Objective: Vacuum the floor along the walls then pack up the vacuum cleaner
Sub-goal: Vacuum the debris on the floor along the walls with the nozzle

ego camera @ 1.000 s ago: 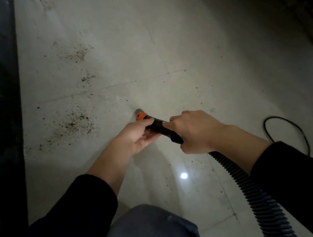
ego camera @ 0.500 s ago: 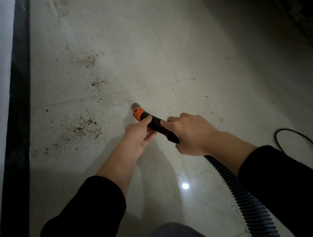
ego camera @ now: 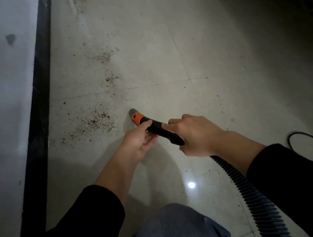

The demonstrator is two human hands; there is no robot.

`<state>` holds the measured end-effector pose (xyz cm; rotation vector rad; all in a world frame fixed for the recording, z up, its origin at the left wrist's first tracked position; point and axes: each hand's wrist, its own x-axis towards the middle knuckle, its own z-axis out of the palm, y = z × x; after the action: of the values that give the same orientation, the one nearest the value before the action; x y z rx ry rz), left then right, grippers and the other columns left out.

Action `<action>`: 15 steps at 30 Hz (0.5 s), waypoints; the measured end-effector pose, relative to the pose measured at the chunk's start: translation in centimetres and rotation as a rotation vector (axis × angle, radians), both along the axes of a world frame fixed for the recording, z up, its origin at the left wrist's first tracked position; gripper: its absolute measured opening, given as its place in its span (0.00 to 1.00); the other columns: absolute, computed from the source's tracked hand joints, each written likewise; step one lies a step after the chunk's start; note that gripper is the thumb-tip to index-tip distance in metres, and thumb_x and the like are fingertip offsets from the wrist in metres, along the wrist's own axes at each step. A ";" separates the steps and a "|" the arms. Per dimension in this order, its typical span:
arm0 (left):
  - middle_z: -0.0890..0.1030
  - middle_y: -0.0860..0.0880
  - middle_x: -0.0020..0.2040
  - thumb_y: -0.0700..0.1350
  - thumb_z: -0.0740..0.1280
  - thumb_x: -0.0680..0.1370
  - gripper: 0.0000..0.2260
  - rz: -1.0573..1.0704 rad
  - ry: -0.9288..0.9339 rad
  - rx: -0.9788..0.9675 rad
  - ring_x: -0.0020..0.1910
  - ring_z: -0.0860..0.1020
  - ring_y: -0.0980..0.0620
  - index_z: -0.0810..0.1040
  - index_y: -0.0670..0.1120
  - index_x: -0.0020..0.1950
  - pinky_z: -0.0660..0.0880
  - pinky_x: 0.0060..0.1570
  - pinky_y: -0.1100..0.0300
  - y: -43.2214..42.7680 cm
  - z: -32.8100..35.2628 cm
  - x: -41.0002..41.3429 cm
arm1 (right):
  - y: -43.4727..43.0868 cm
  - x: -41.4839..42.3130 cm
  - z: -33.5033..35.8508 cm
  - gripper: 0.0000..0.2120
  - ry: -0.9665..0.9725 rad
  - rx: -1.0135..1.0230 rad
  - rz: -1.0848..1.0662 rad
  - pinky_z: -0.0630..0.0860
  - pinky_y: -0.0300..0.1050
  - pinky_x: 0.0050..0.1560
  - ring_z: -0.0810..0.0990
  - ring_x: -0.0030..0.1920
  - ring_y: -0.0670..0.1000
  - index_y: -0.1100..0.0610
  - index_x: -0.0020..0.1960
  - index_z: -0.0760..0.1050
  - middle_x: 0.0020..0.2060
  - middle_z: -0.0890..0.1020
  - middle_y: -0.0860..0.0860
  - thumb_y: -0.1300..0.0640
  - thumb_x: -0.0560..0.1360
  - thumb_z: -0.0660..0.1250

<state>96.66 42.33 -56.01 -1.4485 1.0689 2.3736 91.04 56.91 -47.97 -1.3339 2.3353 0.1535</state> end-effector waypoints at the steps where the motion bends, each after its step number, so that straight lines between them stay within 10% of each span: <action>1: 0.82 0.41 0.45 0.42 0.68 0.79 0.10 0.010 -0.003 0.004 0.43 0.82 0.49 0.74 0.38 0.56 0.79 0.43 0.58 -0.1 0.1 0.3 | -0.1 0.1 0.0 0.20 -0.003 0.001 0.010 0.75 0.50 0.41 0.72 0.45 0.53 0.53 0.62 0.69 0.46 0.75 0.48 0.61 0.71 0.66; 15: 0.82 0.42 0.50 0.44 0.67 0.79 0.14 -0.074 0.065 0.119 0.45 0.83 0.50 0.75 0.38 0.61 0.79 0.40 0.62 0.1 0.7 2.8 | 0.7 1.1 0.8 0.19 -0.028 0.033 0.052 0.76 0.49 0.39 0.73 0.44 0.52 0.52 0.60 0.70 0.44 0.75 0.46 0.60 0.70 0.66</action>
<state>99.44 42.47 -55.29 -1.2782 0.9604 2.4023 92.09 57.61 -47.17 -1.3729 2.2657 0.1875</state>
